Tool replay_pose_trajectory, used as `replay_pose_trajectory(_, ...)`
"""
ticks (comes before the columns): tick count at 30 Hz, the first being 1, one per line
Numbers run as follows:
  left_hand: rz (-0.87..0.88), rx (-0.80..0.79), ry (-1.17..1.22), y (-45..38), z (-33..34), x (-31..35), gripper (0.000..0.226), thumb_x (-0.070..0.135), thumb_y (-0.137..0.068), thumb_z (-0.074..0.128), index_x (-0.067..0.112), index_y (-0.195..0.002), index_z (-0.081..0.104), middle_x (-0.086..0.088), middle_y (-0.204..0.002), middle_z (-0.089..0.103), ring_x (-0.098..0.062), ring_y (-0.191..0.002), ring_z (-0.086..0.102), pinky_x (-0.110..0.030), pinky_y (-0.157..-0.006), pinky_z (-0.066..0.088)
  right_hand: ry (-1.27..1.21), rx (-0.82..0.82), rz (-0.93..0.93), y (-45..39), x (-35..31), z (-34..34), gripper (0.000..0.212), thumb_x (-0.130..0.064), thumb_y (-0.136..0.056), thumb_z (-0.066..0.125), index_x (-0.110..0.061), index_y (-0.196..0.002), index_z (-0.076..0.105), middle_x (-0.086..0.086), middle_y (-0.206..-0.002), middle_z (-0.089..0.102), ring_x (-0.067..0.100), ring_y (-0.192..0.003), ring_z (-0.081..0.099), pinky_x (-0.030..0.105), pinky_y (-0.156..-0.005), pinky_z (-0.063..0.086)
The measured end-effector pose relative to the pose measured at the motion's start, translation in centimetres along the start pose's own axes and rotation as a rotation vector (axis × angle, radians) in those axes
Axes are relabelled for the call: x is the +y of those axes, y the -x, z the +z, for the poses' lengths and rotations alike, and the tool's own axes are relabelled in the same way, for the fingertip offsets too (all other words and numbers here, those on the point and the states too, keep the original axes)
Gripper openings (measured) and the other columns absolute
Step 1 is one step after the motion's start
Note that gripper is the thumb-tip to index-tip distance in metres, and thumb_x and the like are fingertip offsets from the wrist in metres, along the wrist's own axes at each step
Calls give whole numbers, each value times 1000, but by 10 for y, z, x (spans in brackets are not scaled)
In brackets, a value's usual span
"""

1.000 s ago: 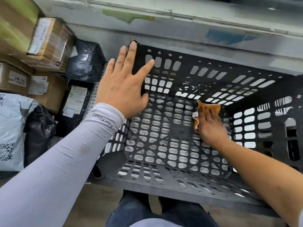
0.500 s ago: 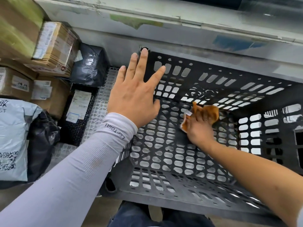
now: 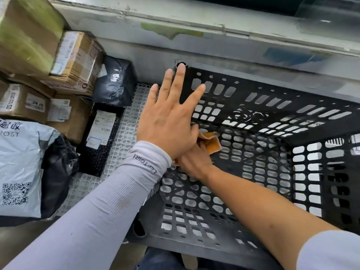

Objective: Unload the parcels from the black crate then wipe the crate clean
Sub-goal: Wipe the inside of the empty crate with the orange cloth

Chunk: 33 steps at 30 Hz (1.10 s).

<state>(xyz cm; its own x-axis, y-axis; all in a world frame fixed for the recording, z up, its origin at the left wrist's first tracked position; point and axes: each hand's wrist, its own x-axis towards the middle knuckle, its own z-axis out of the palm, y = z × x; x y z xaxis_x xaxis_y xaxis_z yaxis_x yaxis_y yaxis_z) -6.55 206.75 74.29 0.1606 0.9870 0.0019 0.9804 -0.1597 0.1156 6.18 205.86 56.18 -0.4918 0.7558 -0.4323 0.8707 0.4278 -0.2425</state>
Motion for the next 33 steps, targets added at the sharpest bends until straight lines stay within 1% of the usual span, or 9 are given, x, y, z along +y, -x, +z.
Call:
replay_pose_trajectory(4, -5, 2, -8, 0, -1, 0, 87, 54, -93, 56, 41, -164, 7, -12, -171, -18, -32, -159, -10, -53, -128, 8, 62, -54, 41, 8, 36, -2, 61, -48, -109, 22, -29, -165, 5, -7, -172, -7, 33, -158, -7, 65, -121, 14)
replay_pose_trajectory(6, -9, -5, -20, 0, -2, 0, 88, 55, -93, 56, 41, -164, 6, -12, -171, -19, -31, -159, -10, -52, -129, 8, 72, -60, 62, 16, 52, -2, 61, -50, -109, 17, -29, -165, 0, -11, -170, -17, 30, -157, -18, 65, -123, 1)
replay_pose_trajectory(9, -12, -7, -21, 0, -2, 1, 89, 55, -92, 58, 41, -164, 8, -10, -172, -18, -31, -159, -9, -52, -129, 8, 61, -21, 103, 33, 79, 0, 62, -49, -109, 14, -27, -165, 0, -9, -171, -14, 30, -157, -16, 62, -124, -7)
replay_pose_trajectory(12, -17, -5, -38, -1, -2, 1, 88, 55, -92, 58, 42, -164, 9, -10, -172, -16, -31, -160, -8, -52, -128, 10, 70, 4, 146, 53, 112, 0, 61, -45, -109, 15, -25, -165, 2, -6, -172, -10, 30, -158, -11, 62, -125, -5)
replay_pose_trajectory(16, -25, -10, -44, -1, -2, 2, 87, 55, -93, 58, 42, -164, 8, -10, -172, -17, -30, -160, -8, -52, -129, 9, 93, 2, 192, 80, 152, -3, 66, -36, -110, 25, -22, -164, -10, -1, -172, -1, 31, -159, 1, 57, -127, 0)
replay_pose_trajectory(19, -26, -14, -52, -1, -2, 1, 88, 56, -93, 57, 42, -164, 8, -11, -172, -17, -30, -159, -9, -51, -129, 9, 129, -7, 234, 97, 175, -3, 75, -30, -106, 35, -18, -164, -12, 3, -173, -4, 33, -158, 1, 52, -128, 5)
replay_pose_trajectory(27, -28, -10, -56, 0, -2, 0, 88, 57, -92, 58, 43, -164, 9, -11, -172, -16, -31, -160, -8, -52, -129, 10, 215, -57, 273, 123, 215, -8, 72, -37, -107, 24, -19, -162, -18, -2, -170, -15, 26, -159, -6, 48, -129, 9)
replay_pose_trajectory(30, -25, -7, -53, -1, -2, -1, 88, 57, -92, 58, 43, -164, 8, -11, -172, -16, -31, -160, -7, -52, -128, 10, 187, -42, 293, 121, 217, -5, 79, -42, -107, 34, -20, -162, -17, 3, -172, -10, 29, -159, -2, 52, -128, 14)
replay_pose_trajectory(33, -22, -13, -49, -1, -1, -1, 89, 58, -92, 58, 43, -163, 7, -11, -172, -17, -31, -159, -8, -52, -128, 10, 60, -22, 367, 115, 204, 1, 79, -34, -106, 41, -17, -164, -8, 8, -173, -3, 40, -158, 1, 58, -125, 19)
